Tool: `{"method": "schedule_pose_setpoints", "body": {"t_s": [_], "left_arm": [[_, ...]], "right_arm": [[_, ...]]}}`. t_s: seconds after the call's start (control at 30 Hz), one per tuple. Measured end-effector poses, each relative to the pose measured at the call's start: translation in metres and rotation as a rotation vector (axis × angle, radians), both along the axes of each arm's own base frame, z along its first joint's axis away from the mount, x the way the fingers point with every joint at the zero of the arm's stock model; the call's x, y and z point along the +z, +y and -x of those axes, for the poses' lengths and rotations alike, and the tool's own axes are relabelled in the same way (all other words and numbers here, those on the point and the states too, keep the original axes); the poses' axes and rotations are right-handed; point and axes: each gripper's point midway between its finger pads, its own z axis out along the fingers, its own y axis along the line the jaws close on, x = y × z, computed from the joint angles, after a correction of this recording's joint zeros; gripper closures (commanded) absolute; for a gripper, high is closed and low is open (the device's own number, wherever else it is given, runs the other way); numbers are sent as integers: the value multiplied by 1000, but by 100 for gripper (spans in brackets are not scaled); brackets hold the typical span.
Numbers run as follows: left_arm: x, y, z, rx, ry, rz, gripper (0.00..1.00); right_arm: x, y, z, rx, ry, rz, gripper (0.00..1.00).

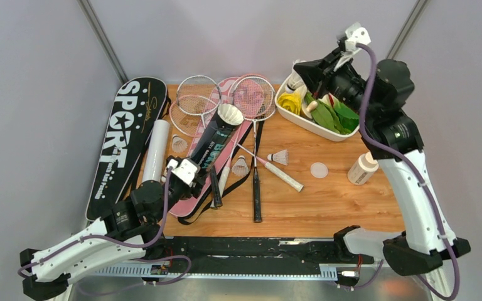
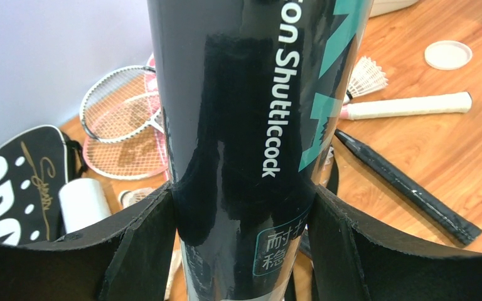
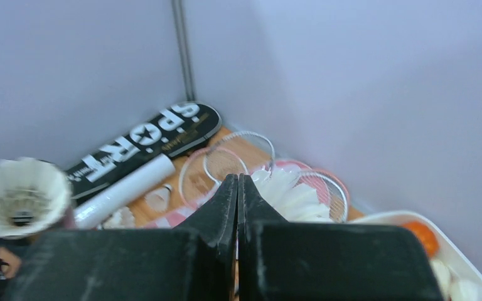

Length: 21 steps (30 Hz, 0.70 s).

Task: Pack up the badminton gear
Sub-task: Pick up the shuttlecock at the center of the board, then place the shuttlecock at the shuttle tube.

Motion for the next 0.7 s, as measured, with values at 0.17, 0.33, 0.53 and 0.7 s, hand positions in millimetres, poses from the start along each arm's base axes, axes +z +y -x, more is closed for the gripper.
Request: {"method": "schedule_pose_setpoints", "body": {"t_s": [0.17,0.33,0.53,0.7], "left_arm": [[-9,-6,3,-19,46,9,100],[-10,-10,5,-39,60,18,100],[-12,-15,8,-65,67,15,100],[-15,-18,8,-74,78,4,100]], "right_arm": [[43,13,49,120,-87,-135,100],[57,28,79,228,-108,-218,100],[51,56,90,325,-79,-253,100],[45,85,92,392,-51,-264,100]]}}
